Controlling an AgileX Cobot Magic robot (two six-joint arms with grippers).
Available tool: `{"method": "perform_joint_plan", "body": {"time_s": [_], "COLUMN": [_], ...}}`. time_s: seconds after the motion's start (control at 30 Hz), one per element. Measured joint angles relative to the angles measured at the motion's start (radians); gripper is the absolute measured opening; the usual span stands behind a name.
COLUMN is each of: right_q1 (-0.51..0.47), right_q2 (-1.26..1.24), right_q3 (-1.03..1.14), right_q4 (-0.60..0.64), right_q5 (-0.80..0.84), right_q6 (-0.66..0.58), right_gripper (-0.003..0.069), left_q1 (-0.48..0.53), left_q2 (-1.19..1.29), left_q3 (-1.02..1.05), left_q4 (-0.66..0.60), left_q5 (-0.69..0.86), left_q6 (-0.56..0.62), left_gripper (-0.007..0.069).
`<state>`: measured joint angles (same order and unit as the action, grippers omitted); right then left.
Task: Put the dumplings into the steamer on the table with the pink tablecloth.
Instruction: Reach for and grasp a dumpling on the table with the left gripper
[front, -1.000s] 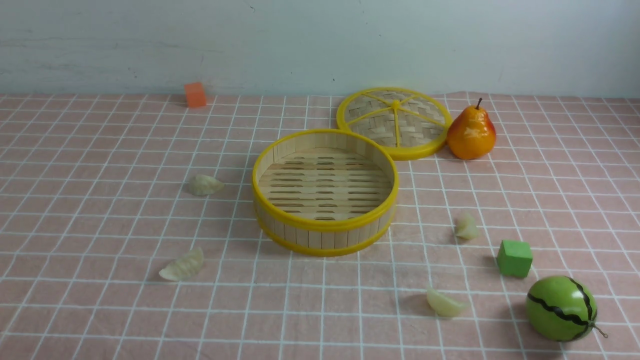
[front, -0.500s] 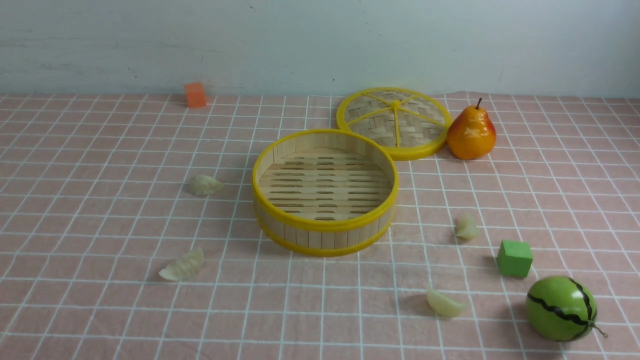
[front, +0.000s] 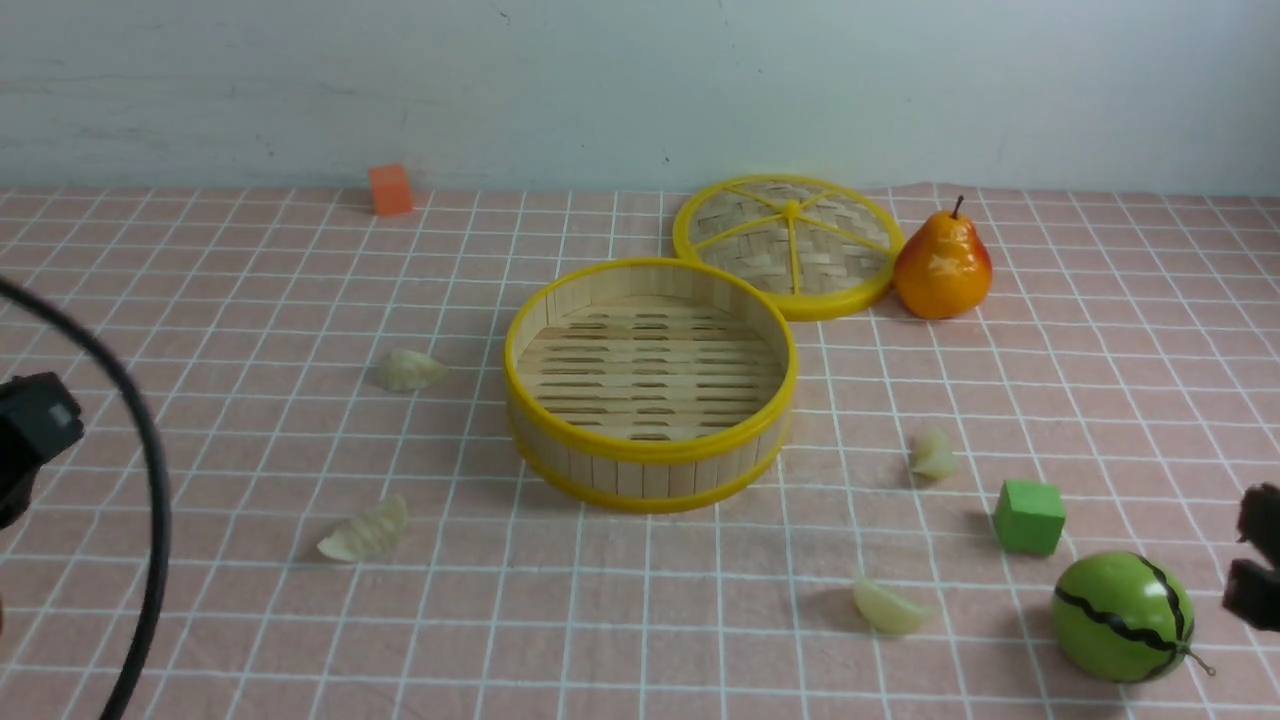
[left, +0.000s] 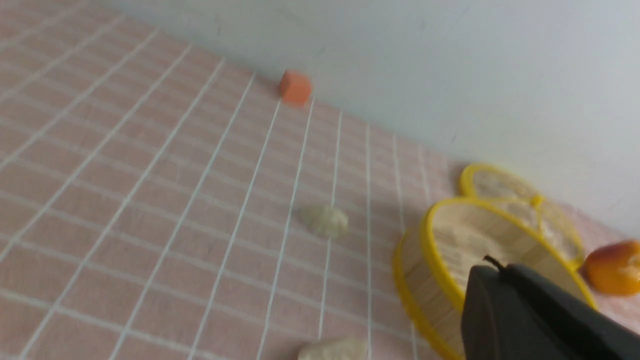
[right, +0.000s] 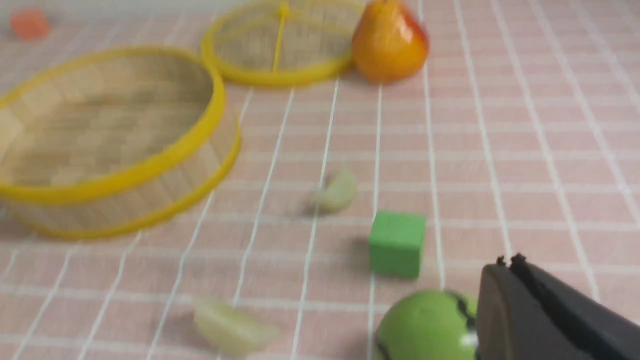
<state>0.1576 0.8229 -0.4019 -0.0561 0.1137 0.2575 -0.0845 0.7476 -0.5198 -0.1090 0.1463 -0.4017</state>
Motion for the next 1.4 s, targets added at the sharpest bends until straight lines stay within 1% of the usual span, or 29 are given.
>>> {"method": "perform_joint_plan", "body": {"time_s": [0.03, 0.1, 0.17, 0.2, 0.23, 0.27, 0.37, 0.43, 0.5, 0.53, 0.57, 0.6, 0.63, 0.67, 0.7, 0.73, 0.77, 0.8, 0.83, 0.9, 0.97, 1.03, 1.1, 1.13, 1.23, 1.33, 1.4], "right_q1": [0.059, 0.118, 0.172, 0.194, 0.214, 0.229, 0.268, 0.283, 0.287, 0.287, 0.287, 0.287, 0.287, 0.287, 0.287, 0.287, 0.287, 0.287, 0.287, 0.287, 0.287, 0.287, 0.287, 0.287, 0.287, 0.287, 0.287], "right_q2": [0.053, 0.108, 0.174, 0.209, 0.243, 0.276, 0.341, 0.377, 0.396, 0.405, 0.412, 0.414, 0.418, 0.418, 0.418, 0.42, 0.423, 0.425, 0.425, 0.425, 0.426, 0.427, 0.43, 0.432, 0.434, 0.434, 0.434], "right_q3": [-0.045, -0.09, -0.131, -0.148, -0.166, -0.18, -0.223, -0.246, -0.265, -0.276, -0.285, -0.286, -0.296, -0.297, -0.299, -0.3, -0.301, -0.301, -0.301, -0.301, -0.301, -0.301, -0.301, -0.301, -0.301, -0.301, -0.301], "right_q4": [-0.028, -0.049, -0.056, -0.053, -0.042, -0.027, 0.023, 0.037, 0.044, 0.048, 0.048, 0.049, 0.049, 0.049, 0.049, 0.049, 0.05, 0.05, 0.05, 0.05, 0.05, 0.05, 0.05, 0.05, 0.05, 0.056, 0.068], "right_q5": [0.097, 0.172, 0.205, 0.208, 0.208, 0.212, 0.241, 0.295, 0.361, 0.397, 0.427, 0.431, 0.454, 0.454, 0.454, 0.453, 0.447, 0.44, 0.436, 0.422, 0.412, 0.398, 0.39, 0.389, 0.385, 0.385, 0.383], "right_q6": [0.0, -0.023, -0.041, -0.043, -0.044, -0.044, -0.052, -0.09, -0.147, -0.176, -0.199, -0.202, -0.221, -0.223, -0.224, -0.225, -0.228, -0.229, -0.231, -0.231, -0.231, -0.232, -0.232, -0.232, -0.232, -0.232, -0.232], "right_gripper": [-0.001, -0.001, -0.001, -0.001, -0.001, -0.0008, -0.0006, -0.0006, -0.0005, -0.0004, -0.0003, -0.0003, -0.0003, -0.0003, -0.0003, -0.0003, -0.0002, -0.0002, -0.0002, -0.0001, 0.0, 0.0, 0.0, 0.0, 0.0002, 0.0003, 0.0005], "left_q1": [0.0, 0.0, 0.0, 0.0, 0.0, 0.0, 0.0, 0.0, -0.004, -0.012, -0.021, -0.024, -0.052, -0.066, -0.07, -0.085, -0.111, -0.127, -0.133, -0.138, -0.138, -0.138, -0.138, -0.138, -0.139, -0.139, -0.139], "left_q2": [0.08, 0.18, 0.285, 0.338, 0.394, 0.451, 0.624, 0.748, 0.842, 0.91, 0.964, 0.974, 1.068, 1.109, 1.119, 1.16, 1.242, 1.303, 1.342, 1.436, 1.518, 1.58, 1.631, 1.642, 1.674, 1.684, 1.688], "left_q3": [-0.09, -0.201, -0.292, -0.346, -0.388, -0.421, -0.542, -0.635, -0.714, -0.765, -0.827, -0.838, -0.934, -0.978, -0.989, -1.034, -1.125, -1.204, -1.249, -1.348, -1.441, -1.542, -1.611, -1.623, -1.67, -1.68, -1.682], "left_q4": [0.0, -0.007, -0.036, -0.075, -0.121, -0.165, -0.335, -0.401, -0.408, -0.386, -0.345, -0.323, -0.207, -0.119, -0.119, -0.029, 0.089, 0.188, 0.235, 0.305, 0.331, 0.332, 0.332, 0.331, 0.331, 0.331, 0.331], "left_q5": [0.137, 0.279, 0.381, 0.431, 0.46, 0.473, 0.505, 0.507, 0.506, 0.505, 0.505, 0.506, 0.526, 0.545, 0.551, 0.575, 0.627, 0.668, 0.701, 0.756, 0.799, 0.833, 0.852, 0.855, 0.861, 0.865, 0.869], "left_q6": [0.008, 0.053, 0.143, 0.214, 0.279, 0.319, 0.509, 0.564, 0.558, 0.532, 0.48, 0.469, 0.341, 0.267, 0.247, 0.164, -0.011, -0.133, -0.214, -0.301, -0.338, -0.363, -0.4, -0.414, -0.465, -0.477, -0.478], "left_gripper": [-0.0014, -0.0014, -0.0014, -0.0014, -0.0014, -0.0014, -0.0014, -0.0014, -0.0014, -0.0014, -0.0014, -0.0014, -0.0014, -0.0014, -0.0014, -0.0014, -0.0014, -0.0012, -0.0007, 0.0016, 0.0066, 0.0142, 0.0264, 0.03, 0.0461, 0.0547, 0.0555]}}
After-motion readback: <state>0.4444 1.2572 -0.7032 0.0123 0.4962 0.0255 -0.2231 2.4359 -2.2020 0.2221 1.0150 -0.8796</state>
